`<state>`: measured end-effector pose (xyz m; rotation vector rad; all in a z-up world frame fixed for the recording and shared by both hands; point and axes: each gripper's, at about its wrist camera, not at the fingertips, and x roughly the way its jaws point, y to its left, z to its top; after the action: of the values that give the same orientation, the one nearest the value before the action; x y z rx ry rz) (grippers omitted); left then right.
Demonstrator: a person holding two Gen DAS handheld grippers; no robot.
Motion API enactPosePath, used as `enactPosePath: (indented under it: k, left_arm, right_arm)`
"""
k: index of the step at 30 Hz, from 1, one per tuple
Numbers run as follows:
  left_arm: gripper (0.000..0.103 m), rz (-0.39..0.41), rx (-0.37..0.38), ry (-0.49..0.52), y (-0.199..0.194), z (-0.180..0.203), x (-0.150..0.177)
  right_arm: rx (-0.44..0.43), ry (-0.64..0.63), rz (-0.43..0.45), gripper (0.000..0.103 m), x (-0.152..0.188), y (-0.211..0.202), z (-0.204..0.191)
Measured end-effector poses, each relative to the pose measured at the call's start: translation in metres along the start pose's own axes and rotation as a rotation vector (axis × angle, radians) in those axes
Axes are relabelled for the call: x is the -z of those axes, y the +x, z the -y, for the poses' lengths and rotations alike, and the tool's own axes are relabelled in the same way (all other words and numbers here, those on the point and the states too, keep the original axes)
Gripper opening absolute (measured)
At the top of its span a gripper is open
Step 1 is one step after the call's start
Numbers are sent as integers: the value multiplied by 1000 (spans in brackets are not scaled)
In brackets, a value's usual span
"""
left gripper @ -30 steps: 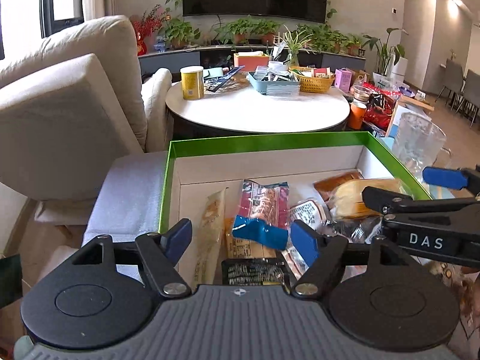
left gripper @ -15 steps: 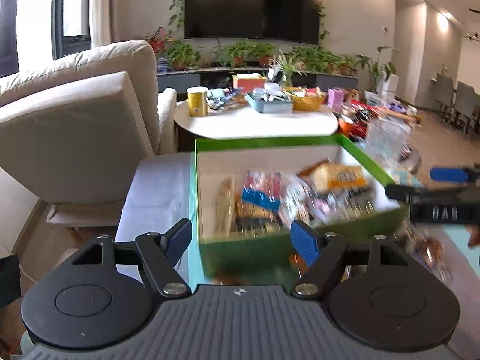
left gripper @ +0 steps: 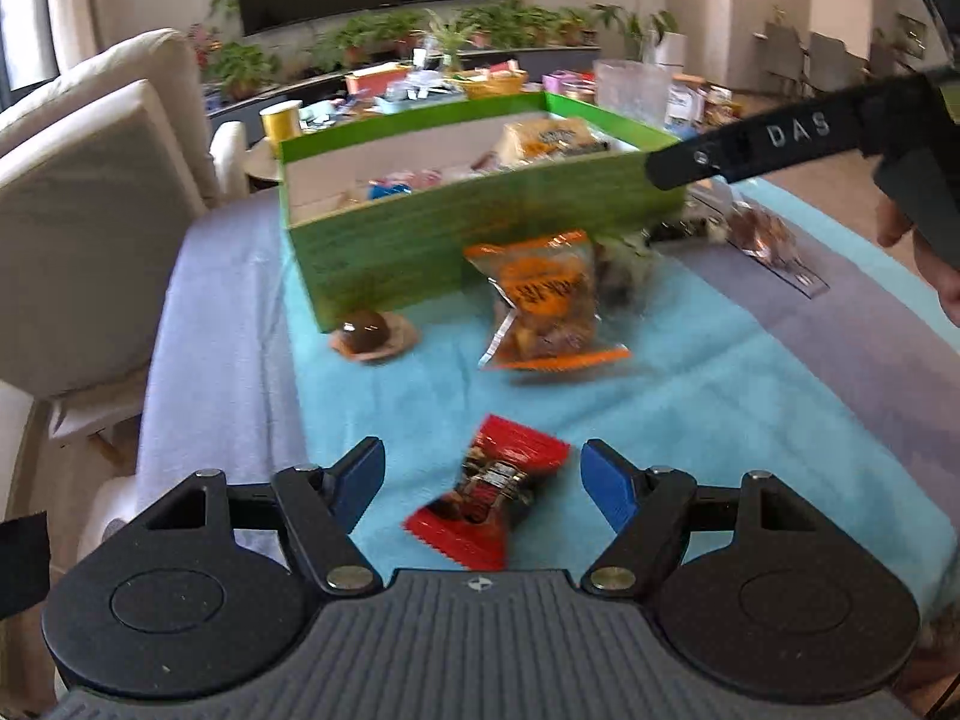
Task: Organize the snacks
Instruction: 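Grasp the red candy packet with the left tool while the right tool grasps the orange-labelled nut bag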
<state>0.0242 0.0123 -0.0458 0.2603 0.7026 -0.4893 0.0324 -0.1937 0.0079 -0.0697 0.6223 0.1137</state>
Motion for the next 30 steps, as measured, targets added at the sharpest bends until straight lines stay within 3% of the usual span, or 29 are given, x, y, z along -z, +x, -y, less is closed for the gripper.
enactPosePath:
  k: [4, 5, 6, 18, 26, 30]
  left_arm:
    - [48, -19, 35, -34, 6, 0, 4]
    - [36, -10, 47, -65, 5, -3, 7]
    - [32, -6, 40, -88, 4, -5, 9]
    - [30, 30, -13, -261, -13, -25, 23]
    - [30, 32, -21, -293, -13, -41, 25]
    - [30, 37, -17, -308, -15, -44, 27]
  right_arm:
    - [-51, 15, -35, 57, 5, 5, -6]
    - [-66, 12, -48, 57, 5, 8, -9]
    - [-80, 8, -59, 57, 6, 11, -12]
    - [-174, -74, -178, 58, 10, 58, -65]
    - [-128, -186, -156, 57, 19, 73, -96]
    - [-184, -76, -154, 57, 19, 72, -83]
